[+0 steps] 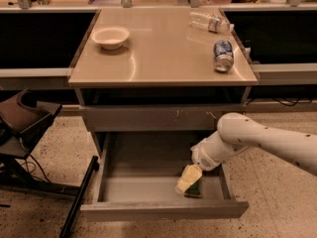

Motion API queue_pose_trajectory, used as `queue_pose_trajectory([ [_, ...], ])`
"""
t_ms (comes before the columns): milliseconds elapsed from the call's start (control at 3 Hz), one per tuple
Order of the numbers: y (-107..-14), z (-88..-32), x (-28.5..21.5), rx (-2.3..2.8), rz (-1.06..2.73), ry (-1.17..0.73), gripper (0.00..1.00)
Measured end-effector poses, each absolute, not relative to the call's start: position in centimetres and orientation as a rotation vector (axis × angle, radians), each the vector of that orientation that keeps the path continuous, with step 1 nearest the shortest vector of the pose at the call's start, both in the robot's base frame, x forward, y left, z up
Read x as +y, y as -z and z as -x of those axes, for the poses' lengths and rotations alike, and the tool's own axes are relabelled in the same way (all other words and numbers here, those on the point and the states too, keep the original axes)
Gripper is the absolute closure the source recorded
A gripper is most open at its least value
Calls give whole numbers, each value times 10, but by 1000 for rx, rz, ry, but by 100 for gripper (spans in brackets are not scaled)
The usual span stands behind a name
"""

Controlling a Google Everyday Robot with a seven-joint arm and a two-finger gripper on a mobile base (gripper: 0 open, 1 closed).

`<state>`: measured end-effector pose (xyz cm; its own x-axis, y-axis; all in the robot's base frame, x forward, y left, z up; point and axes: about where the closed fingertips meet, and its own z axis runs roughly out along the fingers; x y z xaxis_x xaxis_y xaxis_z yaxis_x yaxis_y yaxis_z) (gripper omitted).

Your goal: Pick sponge from middle drawer and place on counter

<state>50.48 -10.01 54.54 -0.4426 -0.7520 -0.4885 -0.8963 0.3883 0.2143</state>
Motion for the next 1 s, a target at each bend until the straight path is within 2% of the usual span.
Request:
queue_pose_trajectory([
  [333,-513,-517,-120,2462,1254,-561,0],
  [667,-516,-533,-149,2498,1057,-380,0],
  [1000,-520,-550,-149,2474,957,-355,0],
])
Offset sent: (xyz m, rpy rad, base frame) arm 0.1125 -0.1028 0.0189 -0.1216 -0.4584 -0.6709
